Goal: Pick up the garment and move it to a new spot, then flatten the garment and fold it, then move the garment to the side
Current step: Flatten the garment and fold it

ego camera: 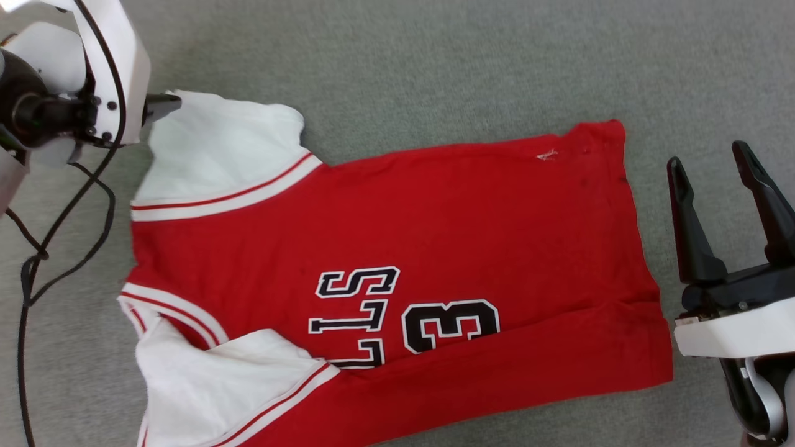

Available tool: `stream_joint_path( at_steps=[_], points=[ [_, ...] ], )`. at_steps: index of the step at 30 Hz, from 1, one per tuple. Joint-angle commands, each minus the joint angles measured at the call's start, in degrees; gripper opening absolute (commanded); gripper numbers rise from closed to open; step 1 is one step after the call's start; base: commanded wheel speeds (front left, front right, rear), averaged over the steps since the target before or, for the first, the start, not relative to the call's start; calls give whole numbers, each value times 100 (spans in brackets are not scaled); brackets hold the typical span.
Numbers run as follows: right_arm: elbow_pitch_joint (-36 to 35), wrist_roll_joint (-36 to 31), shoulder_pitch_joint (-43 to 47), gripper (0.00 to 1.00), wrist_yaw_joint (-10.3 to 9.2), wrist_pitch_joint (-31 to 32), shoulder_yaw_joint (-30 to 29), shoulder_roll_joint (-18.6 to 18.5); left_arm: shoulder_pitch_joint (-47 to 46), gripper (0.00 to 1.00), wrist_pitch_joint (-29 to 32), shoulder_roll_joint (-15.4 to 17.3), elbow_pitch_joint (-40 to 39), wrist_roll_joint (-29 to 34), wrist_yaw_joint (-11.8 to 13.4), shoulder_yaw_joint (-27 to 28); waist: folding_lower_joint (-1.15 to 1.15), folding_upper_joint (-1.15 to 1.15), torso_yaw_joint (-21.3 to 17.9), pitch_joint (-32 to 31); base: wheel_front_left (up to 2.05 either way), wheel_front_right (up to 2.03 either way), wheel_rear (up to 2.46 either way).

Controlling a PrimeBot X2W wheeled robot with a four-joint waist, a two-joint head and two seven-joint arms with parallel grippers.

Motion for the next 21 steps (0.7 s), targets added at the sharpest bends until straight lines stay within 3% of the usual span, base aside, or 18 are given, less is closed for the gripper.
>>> stream_joint_path(
  at_steps=[1,10,11,12,17,21],
  points=[
    [-8,-27,-130,100,-2,-36,39,61,-147,100,142,-17,93,-4,38,-22,-1,0,-201,341,0,0,0],
    [208,-22,-373,100,-3,-127,191,74,-18,100,561,-157,590,69,-57,-344,-1,0,-318,652,0,0,0],
    [237,-7,-386,100,-2,-126,185,62,32,58,535,-187,630,25,-83,-334,-1,0,-310,644,0,0,0],
    [258,12,-404,100,-2,-117,172,40,69,0,515,-214,664,-2,-112,-329,-1,0,-300,623,0,0,0],
    [299,35,-519,100,-2,-85,88,-72,61,0,361,-184,725,96,-224,-393,-1,0,-237,448,0,0,0],
    [274,40,-792,100,-2,83,-51,-370,-30,0,95,-268,655,232,-320,-443,-1,0,-105,181,0,0,0]
  ],
)
